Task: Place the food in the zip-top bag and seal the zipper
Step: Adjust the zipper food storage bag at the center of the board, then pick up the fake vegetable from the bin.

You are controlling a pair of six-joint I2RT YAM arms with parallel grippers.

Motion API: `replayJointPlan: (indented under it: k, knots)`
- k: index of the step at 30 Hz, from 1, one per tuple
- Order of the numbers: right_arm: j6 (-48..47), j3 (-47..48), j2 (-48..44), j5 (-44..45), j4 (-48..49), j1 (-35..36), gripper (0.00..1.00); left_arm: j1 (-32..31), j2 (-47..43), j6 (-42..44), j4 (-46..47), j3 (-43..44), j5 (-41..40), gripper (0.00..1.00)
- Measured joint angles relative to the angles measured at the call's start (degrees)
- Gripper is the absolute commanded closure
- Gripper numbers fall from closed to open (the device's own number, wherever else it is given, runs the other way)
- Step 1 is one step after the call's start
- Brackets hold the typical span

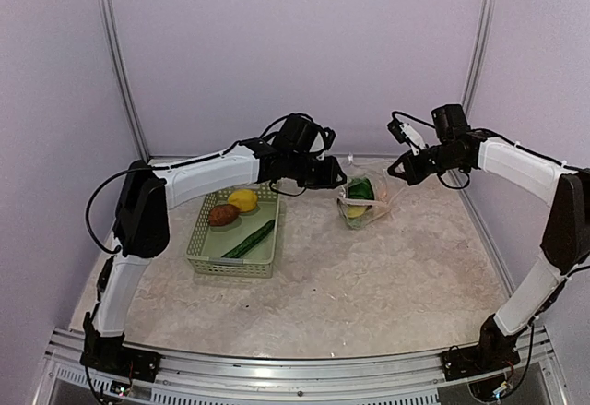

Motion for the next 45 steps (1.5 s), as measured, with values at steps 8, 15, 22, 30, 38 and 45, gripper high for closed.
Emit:
replayJointPlan:
  k: [8,15,22,30,38,45]
  knots:
    - [-0.9,-2.3,-1.9,-10.1,2.8,0.4,1.00,-5.8,-16.0,7.1,0.8,-29.0,-7.8,0.30]
    - [-2.7,-9.0,-7.8,-13.3,7.0,-0.3,1.00,-2.4,-36.0,8.8,-5.6,-37.3,-13.8,0.28]
    - [-3.1,-11.2,-8.9,-14.1,8.6,-1.9,1.00,11.1,-39.1,8.8,-13.7,-47.4,-13.2,0.27]
    - [-3.9,-12.1,-10.5,-13.8,9.5,-2.0,1.00,20.1,-36.0,10.3,-19.8,-43.4,-11.0,0.23]
    - [-4.3,-12.2,-10.6,-13.9,9.5,-2.0,1.00,21.3,-22.4,20.1,-23.4,-27.2,-8.7,0.26]
    - [-4.3,-12.6,-11.6,-13.9,9.5,-2.2,1.00,23.4,-14.8,29.2,-25.5,-21.0,-7.3,0.29]
